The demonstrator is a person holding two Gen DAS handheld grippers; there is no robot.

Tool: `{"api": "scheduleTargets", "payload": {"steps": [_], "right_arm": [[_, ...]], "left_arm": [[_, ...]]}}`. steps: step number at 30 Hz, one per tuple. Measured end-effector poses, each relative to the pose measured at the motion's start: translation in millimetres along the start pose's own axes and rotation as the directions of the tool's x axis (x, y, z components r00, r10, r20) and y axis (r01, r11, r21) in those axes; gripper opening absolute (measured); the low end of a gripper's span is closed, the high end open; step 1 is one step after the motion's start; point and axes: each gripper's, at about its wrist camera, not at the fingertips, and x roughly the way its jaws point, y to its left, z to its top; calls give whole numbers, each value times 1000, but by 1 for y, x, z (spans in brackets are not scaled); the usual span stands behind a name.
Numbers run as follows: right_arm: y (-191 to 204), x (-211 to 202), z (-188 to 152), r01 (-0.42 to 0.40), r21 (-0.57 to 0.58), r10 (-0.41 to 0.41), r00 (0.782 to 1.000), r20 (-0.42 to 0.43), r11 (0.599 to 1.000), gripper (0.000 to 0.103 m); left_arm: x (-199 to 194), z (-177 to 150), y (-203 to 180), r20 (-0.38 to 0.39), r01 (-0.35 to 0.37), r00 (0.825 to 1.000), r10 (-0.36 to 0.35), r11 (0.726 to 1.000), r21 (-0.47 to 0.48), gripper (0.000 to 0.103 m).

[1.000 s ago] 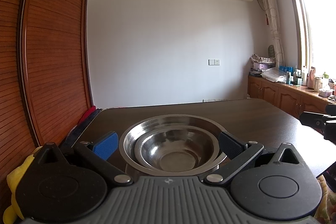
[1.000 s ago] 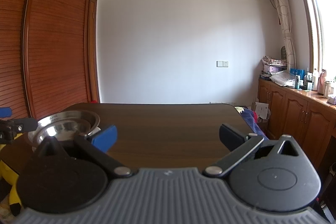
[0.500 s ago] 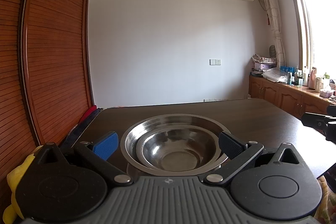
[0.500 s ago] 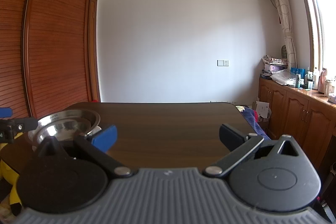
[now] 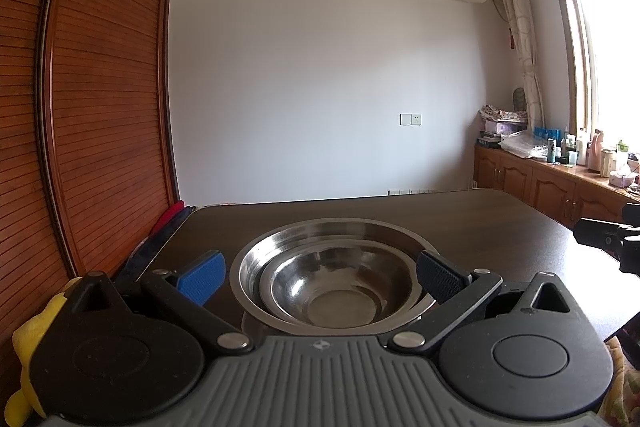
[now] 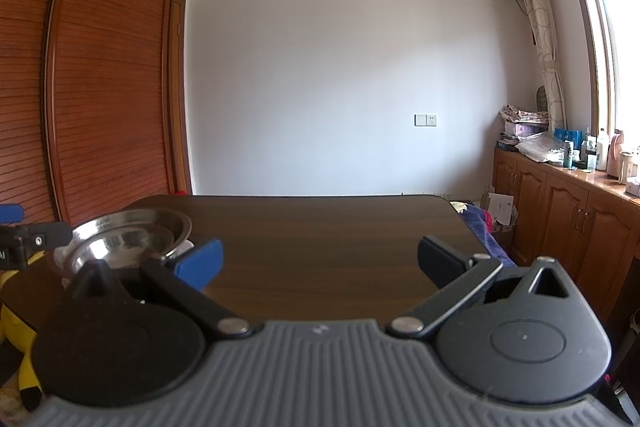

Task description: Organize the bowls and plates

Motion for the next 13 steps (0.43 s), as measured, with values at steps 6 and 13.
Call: {"api": "scheduleTargets", "payload": {"steps": [6,13], "right_arm": [[-1,0,0,-1,6,1,1000,0,1000,103],[-2,-1,1,-5,4,5,1000,4,1000,103]], "left_arm": [[0,0,0,3,-1,1000,1,1000,2,103],[-1,1,0,6,-4,1000,4,1000,-2,103]]}}
